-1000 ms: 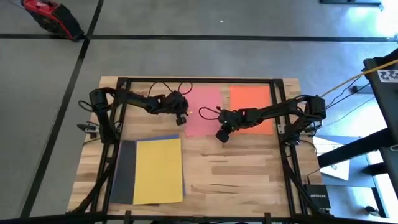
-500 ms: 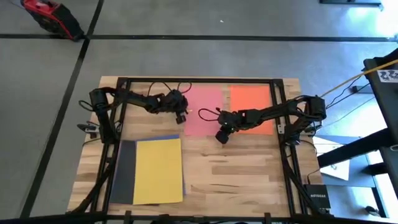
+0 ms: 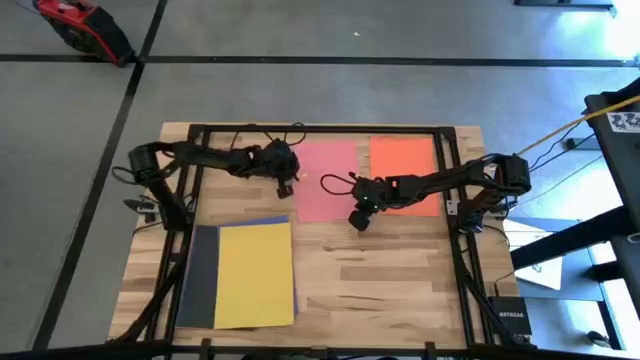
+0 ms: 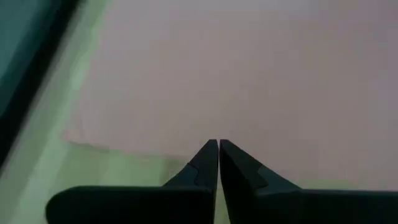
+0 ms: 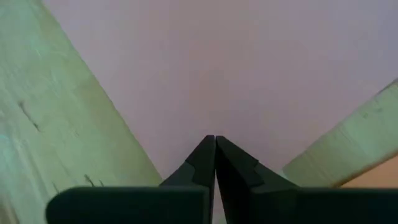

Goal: Organize paper
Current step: Move the pink paper from bottom left to the top middle table

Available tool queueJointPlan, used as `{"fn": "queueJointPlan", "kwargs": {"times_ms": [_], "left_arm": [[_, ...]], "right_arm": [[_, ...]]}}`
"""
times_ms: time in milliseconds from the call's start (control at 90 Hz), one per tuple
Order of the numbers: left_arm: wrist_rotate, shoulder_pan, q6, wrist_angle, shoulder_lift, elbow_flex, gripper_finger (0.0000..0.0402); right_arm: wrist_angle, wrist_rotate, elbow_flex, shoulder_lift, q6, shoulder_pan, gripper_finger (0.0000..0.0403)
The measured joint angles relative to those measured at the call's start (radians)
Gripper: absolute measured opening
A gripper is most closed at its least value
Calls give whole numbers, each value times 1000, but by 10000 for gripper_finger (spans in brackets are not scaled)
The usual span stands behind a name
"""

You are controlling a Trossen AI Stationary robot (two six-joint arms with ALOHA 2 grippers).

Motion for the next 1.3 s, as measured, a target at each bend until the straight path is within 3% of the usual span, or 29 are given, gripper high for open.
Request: {"fn": "queueJointPlan", "kwargs": {"times_ms": [156, 289, 411, 711, 1300], "left_arm": [[148, -55, 21, -311, -79, 57, 1], [261, -120, 19, -391, -113, 59, 14], [318, -179, 19, -394, -107, 59, 39], [328, -224, 22, -343, -62, 57, 99], [394, -224, -3, -334, -2, 54, 104]], "right_arm": [[3, 1, 1, -1, -9, 0, 0], [6, 2, 2, -1, -27, 0, 0], [11, 5, 3, -2, -31, 0, 0], [11, 0, 3, -2, -34, -1, 0], [11, 0, 3, -3, -35, -1, 0]]}}
